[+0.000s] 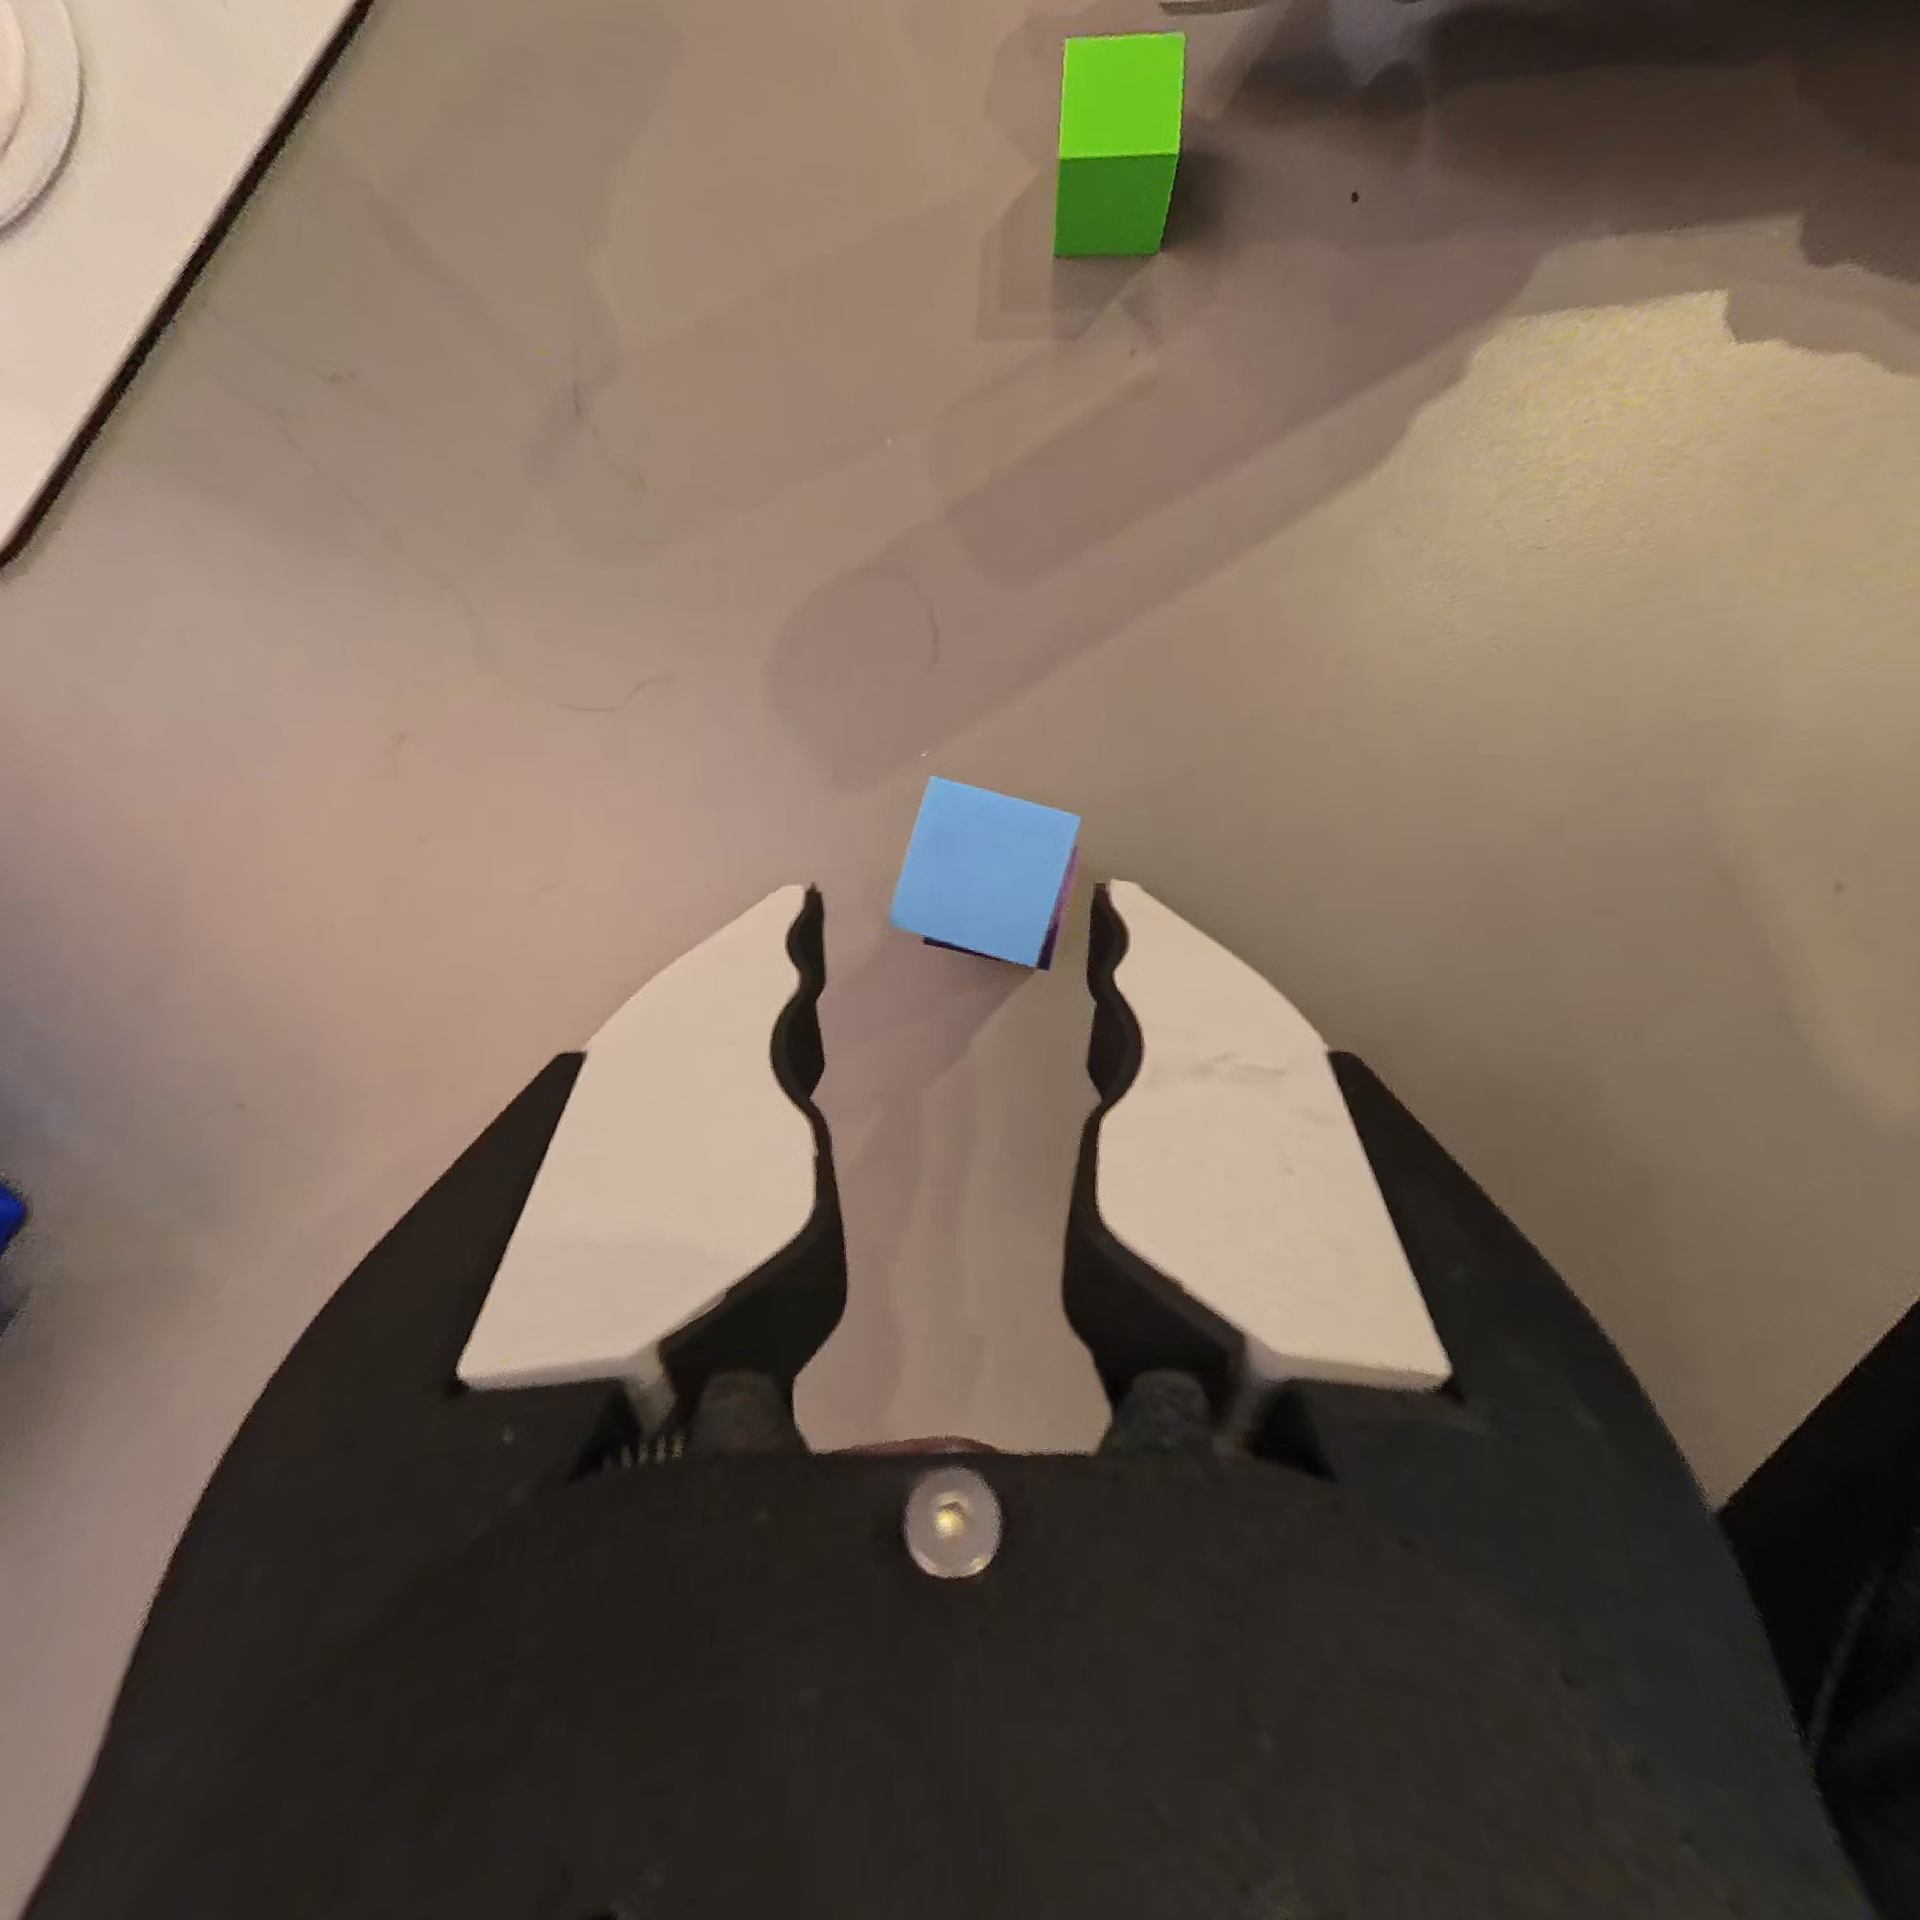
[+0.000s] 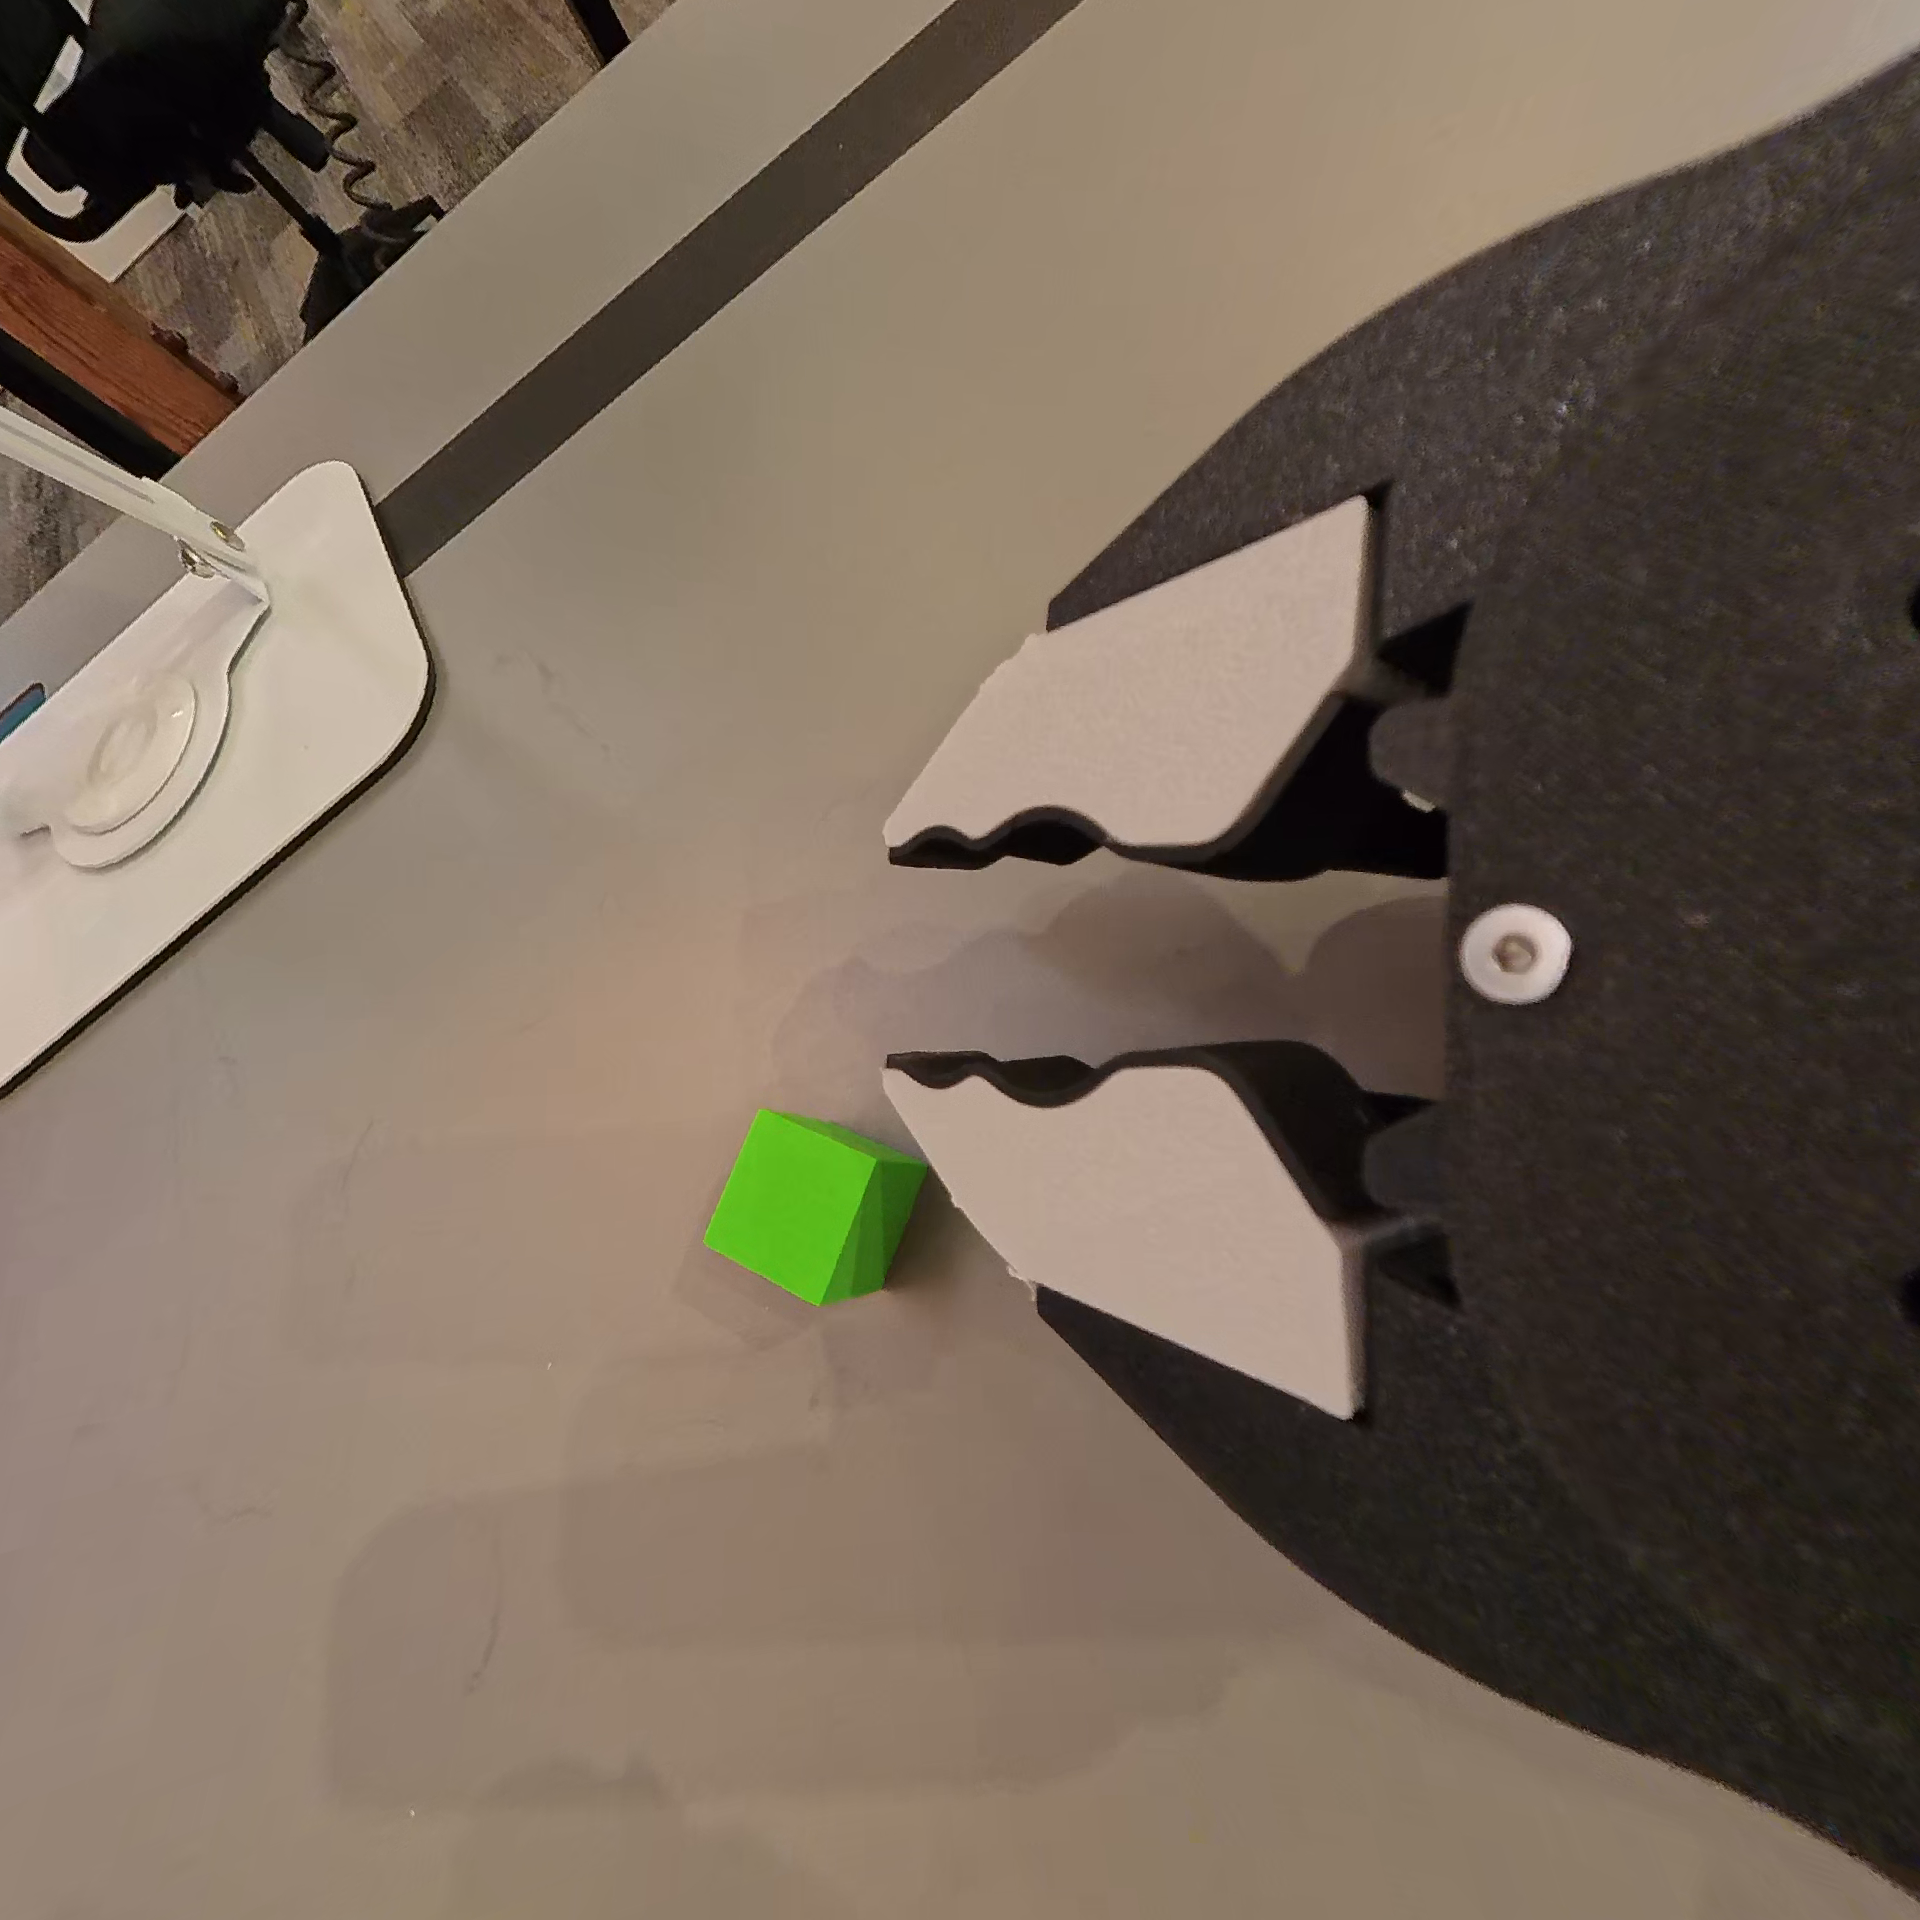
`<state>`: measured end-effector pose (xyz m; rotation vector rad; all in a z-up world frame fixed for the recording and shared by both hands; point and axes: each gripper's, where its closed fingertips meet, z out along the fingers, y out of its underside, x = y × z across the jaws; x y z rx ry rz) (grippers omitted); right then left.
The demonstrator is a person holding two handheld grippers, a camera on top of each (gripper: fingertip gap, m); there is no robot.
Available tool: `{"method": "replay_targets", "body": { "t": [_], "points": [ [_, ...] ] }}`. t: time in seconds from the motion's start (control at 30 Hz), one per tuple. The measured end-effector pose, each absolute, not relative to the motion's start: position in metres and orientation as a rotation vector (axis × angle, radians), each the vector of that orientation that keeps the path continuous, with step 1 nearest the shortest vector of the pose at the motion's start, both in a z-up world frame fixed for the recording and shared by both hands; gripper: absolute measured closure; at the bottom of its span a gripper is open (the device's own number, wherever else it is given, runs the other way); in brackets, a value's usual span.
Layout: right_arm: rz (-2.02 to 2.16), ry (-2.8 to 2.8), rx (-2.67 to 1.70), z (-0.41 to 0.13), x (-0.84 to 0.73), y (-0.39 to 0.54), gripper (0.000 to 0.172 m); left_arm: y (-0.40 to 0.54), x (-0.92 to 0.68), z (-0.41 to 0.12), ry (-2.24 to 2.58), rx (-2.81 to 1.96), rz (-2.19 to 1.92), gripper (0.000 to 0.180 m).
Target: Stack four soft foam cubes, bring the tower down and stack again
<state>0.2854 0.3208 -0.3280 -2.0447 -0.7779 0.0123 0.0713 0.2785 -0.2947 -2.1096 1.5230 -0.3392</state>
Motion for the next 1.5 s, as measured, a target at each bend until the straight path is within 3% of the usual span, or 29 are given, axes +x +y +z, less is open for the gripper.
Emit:
{"method": "replay_targets", "body": {
  "t": [0.27, 0.53, 0.67, 0.87, 1.5],
  "points": [
    [0.141, -0.735, -2.000, -0.313, 0.278, 0.315, 0.131, 0.296, 0.042, -0.278, 1.373, -2.065, -0.397, 0.125],
    [0.283, -0.730, -2.094, -0.323, 0.244, 0.304, 0.120, 0.310, -0.003, -0.311, 1.231, -2.176, -0.390, 0.125],
    [0.193, -0.700, -2.207, -0.340, 0.248, 0.309, 0.123, 0.311, -0.011, -0.325, 1.213, -2.197, -0.379, 0.125],
    [0.142, -0.742, -2.220, -0.346, 0.246, 0.308, 0.144, 0.311, -0.013, -0.335, 1.202, -2.201, -0.390, 0.125],
    [0.517, -1.163, -1.917, -0.264, 0.136, 0.275, 0.145, 0.298, 0.006, -0.339, 1.248, -2.092, -0.465, 0.122]
  ]
}}
